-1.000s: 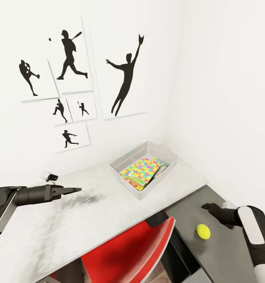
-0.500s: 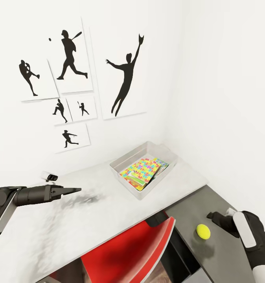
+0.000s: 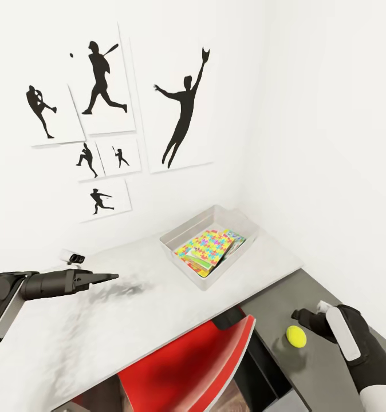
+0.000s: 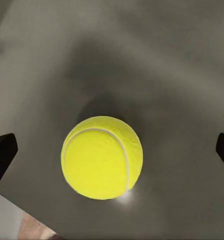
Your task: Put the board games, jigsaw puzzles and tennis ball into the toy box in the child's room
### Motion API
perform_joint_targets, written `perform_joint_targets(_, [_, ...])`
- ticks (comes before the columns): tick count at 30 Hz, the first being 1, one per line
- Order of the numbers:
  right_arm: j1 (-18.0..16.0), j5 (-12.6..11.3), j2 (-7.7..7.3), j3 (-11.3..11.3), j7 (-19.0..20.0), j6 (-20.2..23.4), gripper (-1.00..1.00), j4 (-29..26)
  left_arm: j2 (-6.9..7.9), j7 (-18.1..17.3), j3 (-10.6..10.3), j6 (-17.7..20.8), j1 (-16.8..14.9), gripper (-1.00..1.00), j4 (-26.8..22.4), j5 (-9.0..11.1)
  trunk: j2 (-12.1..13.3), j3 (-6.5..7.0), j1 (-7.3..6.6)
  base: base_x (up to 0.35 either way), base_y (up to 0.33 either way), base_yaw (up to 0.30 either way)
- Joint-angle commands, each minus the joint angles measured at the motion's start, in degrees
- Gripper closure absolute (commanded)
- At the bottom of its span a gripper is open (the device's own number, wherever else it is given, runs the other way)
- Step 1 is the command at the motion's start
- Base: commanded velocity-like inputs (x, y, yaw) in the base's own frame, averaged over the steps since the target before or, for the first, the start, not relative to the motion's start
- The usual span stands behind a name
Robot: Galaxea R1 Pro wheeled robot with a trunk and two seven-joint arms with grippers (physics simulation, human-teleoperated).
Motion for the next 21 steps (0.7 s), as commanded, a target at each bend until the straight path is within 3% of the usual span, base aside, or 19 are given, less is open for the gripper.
perform_joint_targets(1, [0.0,-0.6,0.04,0.1,-0.6,0.1,-1.0,0.0,0.01,-0.1,0.0,0.6,0.0,-1.0,0.0,0.0,-0.1,-0.13,0.03,0.0,0.0,0.0])
perform_joint_targets(5, [0.0,-0.6,0.45,0.2,-0.7,0.1,-1.0,0.0,-0.01,-0.1,-0.1,0.6,0.0,-1.0,0.0,0.0,-0.1,-0.15,0.03,0.0,0.0,0.0])
perform_joint_targets(11, [0.0,-0.4,2.38,0.4,-0.8,0.1,-1.0,0.2,-0.02,-0.1,0.0,0.6,0.0,-1.0,0.0,0.0,-0.1,-0.31,0.03,0.0,0.0,0.0])
perform_joint_targets(21, [0.0,-0.3,2.54,0.4,-0.8,0.1,-1.0,0.9,0.04,-0.2,0.0,0.6,0.0,-1.0,0.0,0.1,-0.1,-1.16,0.03,0.0,0.0,0.0])
